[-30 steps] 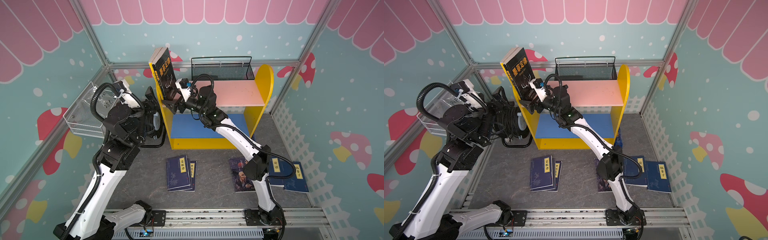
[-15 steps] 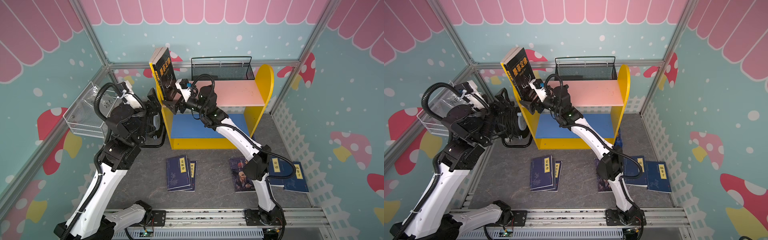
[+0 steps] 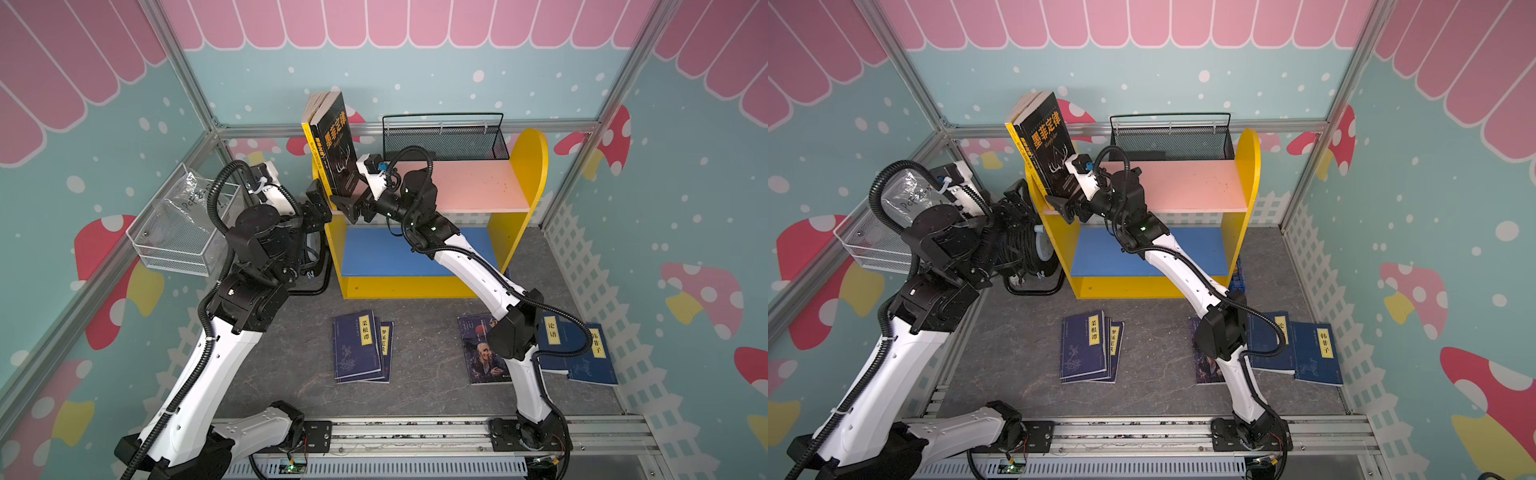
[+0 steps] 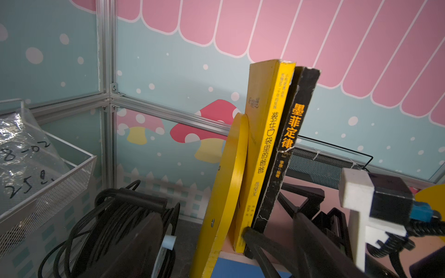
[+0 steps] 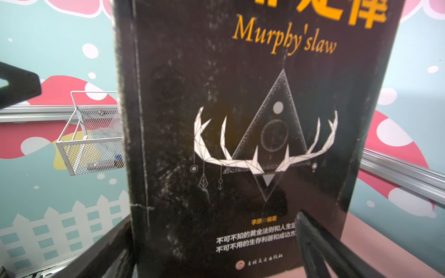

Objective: Stacking books/files
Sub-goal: Move the book to the bookshelf.

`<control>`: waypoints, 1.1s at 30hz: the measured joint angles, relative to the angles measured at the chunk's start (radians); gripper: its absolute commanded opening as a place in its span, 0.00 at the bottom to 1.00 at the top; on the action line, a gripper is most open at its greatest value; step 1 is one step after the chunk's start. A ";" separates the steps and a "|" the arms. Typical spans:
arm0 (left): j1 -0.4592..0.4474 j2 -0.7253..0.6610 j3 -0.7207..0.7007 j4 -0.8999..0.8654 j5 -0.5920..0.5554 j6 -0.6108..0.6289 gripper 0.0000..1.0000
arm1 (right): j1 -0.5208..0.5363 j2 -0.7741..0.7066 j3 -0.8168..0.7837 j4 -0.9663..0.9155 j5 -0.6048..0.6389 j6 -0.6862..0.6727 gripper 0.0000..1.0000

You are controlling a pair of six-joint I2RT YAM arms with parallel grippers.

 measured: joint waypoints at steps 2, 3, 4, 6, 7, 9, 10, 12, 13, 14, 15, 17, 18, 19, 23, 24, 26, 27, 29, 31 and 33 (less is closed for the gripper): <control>0.001 0.002 0.000 -0.002 0.002 0.000 0.86 | -0.002 0.000 0.000 0.002 -0.011 0.000 1.00; 0.002 0.003 0.000 -0.003 0.003 0.000 0.86 | -0.002 0.000 0.000 0.002 -0.018 -0.001 1.00; 0.003 0.004 0.000 -0.003 0.005 0.000 0.86 | -0.003 0.000 0.000 0.002 -0.025 -0.002 1.00; 0.006 0.007 0.000 -0.003 0.009 0.000 0.87 | -0.004 0.000 0.000 0.002 -0.040 -0.006 0.99; 0.006 0.008 0.000 -0.003 0.010 0.000 0.87 | -0.004 0.000 0.000 0.002 -0.045 -0.009 1.00; 0.008 0.010 0.000 -0.004 0.014 0.000 0.87 | -0.005 0.000 0.000 0.001 -0.056 -0.018 1.00; 0.008 0.011 0.000 -0.004 0.016 0.000 0.87 | -0.005 0.000 0.000 0.000 -0.061 -0.023 1.00; 0.008 0.011 0.000 -0.004 0.019 0.000 0.87 | -0.005 -0.002 0.000 -0.006 -0.064 -0.035 1.00; 0.009 0.011 0.000 -0.003 0.019 0.000 0.87 | -0.005 -0.004 0.000 -0.011 -0.065 -0.040 1.00; 0.009 0.011 0.000 -0.004 0.020 0.000 0.87 | -0.004 -0.009 -0.003 -0.018 -0.066 -0.048 1.00; 0.010 0.011 0.000 -0.003 0.020 0.000 0.86 | -0.003 -0.016 -0.009 -0.027 -0.066 -0.055 1.00; 0.011 0.010 0.000 -0.004 0.020 0.000 0.87 | -0.002 -0.032 -0.024 -0.044 -0.067 -0.066 1.00; 0.012 0.008 0.000 -0.004 0.020 0.000 0.87 | -0.002 -0.042 -0.034 -0.053 -0.066 -0.072 1.00; 0.012 0.006 0.000 -0.004 0.021 0.000 0.86 | -0.002 -0.050 -0.043 -0.058 -0.066 -0.076 0.99; 0.012 -0.010 0.000 -0.005 0.028 -0.007 0.86 | 0.003 -0.106 -0.114 -0.072 -0.058 -0.089 1.00; 0.012 -0.016 0.000 -0.006 0.032 -0.009 0.86 | 0.004 -0.125 -0.140 -0.072 -0.055 -0.092 0.99; 0.012 -0.026 0.000 -0.007 0.047 -0.016 0.87 | 0.006 -0.165 -0.192 -0.074 -0.046 -0.097 1.00; 0.012 -0.031 0.000 -0.008 0.059 -0.019 0.87 | 0.010 -0.190 -0.227 -0.072 -0.040 -0.100 1.00; 0.012 -0.036 0.000 -0.016 0.092 -0.027 0.87 | 0.011 -0.235 -0.285 -0.069 -0.030 -0.103 1.00; 0.013 -0.037 0.000 -0.027 0.138 -0.037 0.88 | 0.011 -0.282 -0.333 -0.069 -0.019 -0.105 1.00; 0.013 -0.035 0.000 -0.050 0.200 -0.056 0.89 | 0.012 -0.336 -0.381 -0.066 -0.006 -0.106 1.00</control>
